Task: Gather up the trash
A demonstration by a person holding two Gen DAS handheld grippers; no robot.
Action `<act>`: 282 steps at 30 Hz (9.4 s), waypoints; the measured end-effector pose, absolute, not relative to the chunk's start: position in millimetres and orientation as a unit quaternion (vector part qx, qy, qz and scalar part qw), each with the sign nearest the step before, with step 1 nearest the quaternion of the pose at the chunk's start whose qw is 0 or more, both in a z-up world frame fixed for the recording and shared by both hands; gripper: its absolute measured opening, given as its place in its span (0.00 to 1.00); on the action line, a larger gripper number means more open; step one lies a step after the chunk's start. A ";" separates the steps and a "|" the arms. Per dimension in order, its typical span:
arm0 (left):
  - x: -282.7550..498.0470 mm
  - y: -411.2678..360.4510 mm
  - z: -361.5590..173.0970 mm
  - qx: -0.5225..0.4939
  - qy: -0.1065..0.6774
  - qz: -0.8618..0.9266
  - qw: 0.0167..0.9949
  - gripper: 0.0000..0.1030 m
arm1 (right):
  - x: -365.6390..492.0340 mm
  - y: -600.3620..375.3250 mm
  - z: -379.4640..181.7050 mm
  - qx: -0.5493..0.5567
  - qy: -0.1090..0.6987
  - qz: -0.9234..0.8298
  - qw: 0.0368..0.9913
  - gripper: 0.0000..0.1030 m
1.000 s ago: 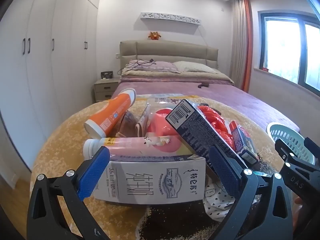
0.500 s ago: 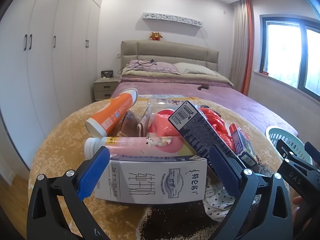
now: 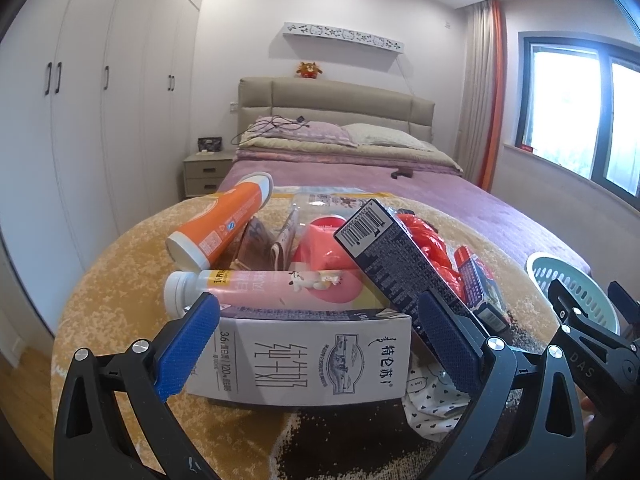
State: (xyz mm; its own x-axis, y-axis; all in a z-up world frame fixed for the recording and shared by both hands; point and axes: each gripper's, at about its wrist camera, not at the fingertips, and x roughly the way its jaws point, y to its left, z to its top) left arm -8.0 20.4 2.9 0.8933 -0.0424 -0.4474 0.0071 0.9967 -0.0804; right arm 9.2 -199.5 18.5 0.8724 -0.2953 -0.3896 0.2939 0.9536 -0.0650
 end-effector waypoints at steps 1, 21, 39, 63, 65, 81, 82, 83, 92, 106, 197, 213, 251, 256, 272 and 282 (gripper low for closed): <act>-8.0 20.4 2.9 -0.038 0.231 -0.013 0.972 0.93 | 9.4 -199.8 18.6 -0.001 0.202 -0.153 0.967 0.93; -7.4 20.3 2.5 -0.038 0.231 -0.013 0.972 0.93 | 12.0 -204.4 16.4 0.012 0.212 -0.145 0.966 0.93; -8.1 20.0 2.9 -0.039 0.232 -0.013 0.972 0.93 | 12.7 -205.5 17.1 0.012 0.211 -0.144 0.967 0.93; -16.6 31.0 6.3 -0.064 0.234 -0.039 0.969 0.93 | 13.4 -205.1 19.1 0.016 0.217 -0.116 0.969 0.93; -23.3 39.2 9.1 -0.060 0.239 -0.041 0.968 0.93 | 14.0 -204.0 20.9 0.018 0.225 -0.100 0.969 0.92; 26.4 110.8 -16.6 -0.160 0.387 -0.117 0.901 0.79 | 53.3 -192.2 29.5 0.045 0.320 0.035 0.946 0.64; 28.9 108.7 -19.9 -0.162 0.392 -0.121 0.898 0.78 | 56.6 -194.1 28.2 0.055 0.324 0.036 0.944 0.73; 32.4 105.8 -24.6 -0.164 0.400 -0.127 0.893 0.76 | 61.2 -197.2 26.6 0.071 0.329 0.038 0.941 0.76; 14.5 84.0 -36.3 -0.164 0.428 -0.185 0.870 0.56 | 101.3 -195.0 3.7 0.107 0.401 0.049 0.908 0.77; -5.5 65.3 -12.6 -0.078 0.398 -0.189 0.894 0.77 | 112.0 -214.3 -10.2 0.173 0.425 0.070 0.886 0.65; 93.4 -207.7 35.6 -0.111 0.340 -0.347 0.867 0.67 | 29.0 -437.7 -11.8 0.200 0.351 -0.114 0.908 0.65; 67.9 -64.9 67.7 -0.149 0.274 -0.229 0.922 0.70 | 26.2 -322.1 43.2 0.126 0.310 0.024 0.942 0.65; 159.4 127.8 4.6 -0.093 0.396 -0.064 0.911 0.73 | 92.0 -115.0 23.2 -0.025 0.358 0.143 0.922 0.66; 185.9 123.7 -2.8 -0.061 0.421 -0.046 0.904 0.74 | 100.6 -111.7 19.3 -0.025 0.365 0.138 0.920 0.63; 191.3 139.7 -11.2 -0.082 0.404 -0.054 0.909 0.52 | 100.5 -130.7 31.0 0.022 0.351 0.165 0.921 0.31; 143.6 129.4 30.0 -0.102 0.336 -0.077 0.933 0.50 | 82.9 -145.4 57.7 0.051 0.309 0.171 0.934 0.31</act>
State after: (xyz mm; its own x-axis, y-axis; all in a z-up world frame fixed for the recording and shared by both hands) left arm 143.6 129.4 30.0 0.7626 -0.2118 -0.6112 0.0747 0.9674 -0.2421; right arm 82.9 -145.4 57.7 0.7502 0.3506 -0.5606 -0.2871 0.9365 0.2015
